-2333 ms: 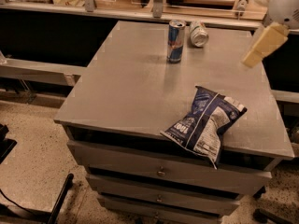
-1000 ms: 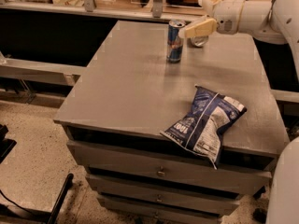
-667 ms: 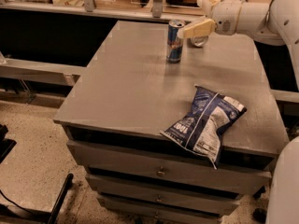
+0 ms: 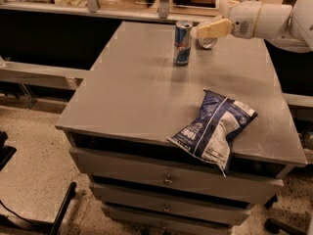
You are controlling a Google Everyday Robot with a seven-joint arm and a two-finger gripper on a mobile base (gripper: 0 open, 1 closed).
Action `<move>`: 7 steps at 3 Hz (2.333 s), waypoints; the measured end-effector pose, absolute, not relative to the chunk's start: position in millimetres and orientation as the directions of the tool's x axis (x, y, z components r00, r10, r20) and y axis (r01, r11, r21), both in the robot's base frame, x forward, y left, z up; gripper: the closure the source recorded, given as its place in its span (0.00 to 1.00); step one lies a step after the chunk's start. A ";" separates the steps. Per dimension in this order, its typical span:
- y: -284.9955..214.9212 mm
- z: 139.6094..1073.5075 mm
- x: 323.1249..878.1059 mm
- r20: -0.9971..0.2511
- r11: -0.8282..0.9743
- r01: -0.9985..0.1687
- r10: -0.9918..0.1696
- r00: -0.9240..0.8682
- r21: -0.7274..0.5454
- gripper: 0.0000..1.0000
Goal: Move redbull can near blue chip bag
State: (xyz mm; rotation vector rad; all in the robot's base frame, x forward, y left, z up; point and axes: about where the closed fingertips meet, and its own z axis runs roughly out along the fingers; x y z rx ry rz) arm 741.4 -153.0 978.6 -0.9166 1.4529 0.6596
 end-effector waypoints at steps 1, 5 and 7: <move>-156.3 945.4 731.0 -0.995 0.569 -0.822 -0.095 -0.027 -0.033 0.00; -119.7 912.7 736.3 -0.996 0.494 -0.870 -0.073 -0.045 0.003 0.00; -107.6 914.5 741.7 -0.997 0.482 -0.875 -0.078 0.000 -0.037 0.41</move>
Offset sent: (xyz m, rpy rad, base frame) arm -0.0093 -0.0032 -0.0302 0.0531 0.0635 -0.0456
